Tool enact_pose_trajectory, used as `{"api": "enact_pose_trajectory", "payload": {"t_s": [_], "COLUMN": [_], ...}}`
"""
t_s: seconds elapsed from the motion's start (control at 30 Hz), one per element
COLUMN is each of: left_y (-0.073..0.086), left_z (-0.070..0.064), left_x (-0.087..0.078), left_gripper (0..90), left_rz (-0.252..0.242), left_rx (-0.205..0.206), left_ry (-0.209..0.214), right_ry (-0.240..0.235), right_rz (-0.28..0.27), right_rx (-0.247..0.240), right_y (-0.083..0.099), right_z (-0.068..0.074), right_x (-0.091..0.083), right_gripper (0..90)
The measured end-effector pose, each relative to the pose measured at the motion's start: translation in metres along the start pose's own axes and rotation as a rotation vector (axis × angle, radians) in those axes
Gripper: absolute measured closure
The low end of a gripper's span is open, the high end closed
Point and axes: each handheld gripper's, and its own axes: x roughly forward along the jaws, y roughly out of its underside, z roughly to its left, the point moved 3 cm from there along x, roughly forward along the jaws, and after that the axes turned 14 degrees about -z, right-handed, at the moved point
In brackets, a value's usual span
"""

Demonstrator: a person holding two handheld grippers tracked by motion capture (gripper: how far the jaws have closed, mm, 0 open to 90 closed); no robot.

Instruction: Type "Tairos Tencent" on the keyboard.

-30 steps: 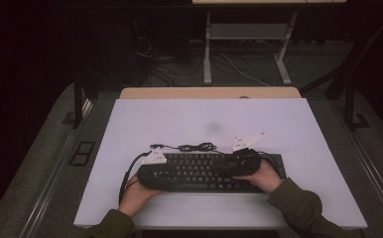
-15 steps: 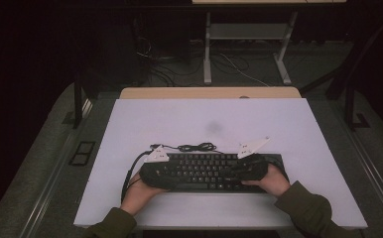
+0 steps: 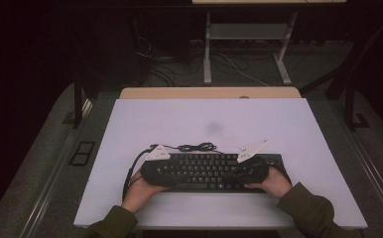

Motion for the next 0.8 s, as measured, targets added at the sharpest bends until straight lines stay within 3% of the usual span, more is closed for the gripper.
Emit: {"api": "enact_pose_trajectory", "payload": {"t_s": [0.53,0.67,0.8], "left_y": [-0.006,-0.009,-0.013], "left_z": [0.004,0.006,0.008], "left_x": [-0.001,-0.001,-0.001], "left_gripper": [33.7,40.5,52.9], "left_rz": [-0.012,-0.018,-0.014], "left_rx": [0.000,-0.003,0.001], "left_ry": [-0.019,-0.017,-0.010], "right_ry": [-0.003,-0.002,0.000], "right_rz": [0.016,0.017,0.016], "right_rx": [-0.008,-0.005,-0.005], "right_y": [0.002,0.002,0.002], "right_z": [-0.001,-0.001,-0.001], "right_x": [0.001,0.001,0.001], "right_gripper": [89.4,89.5,89.4]}}
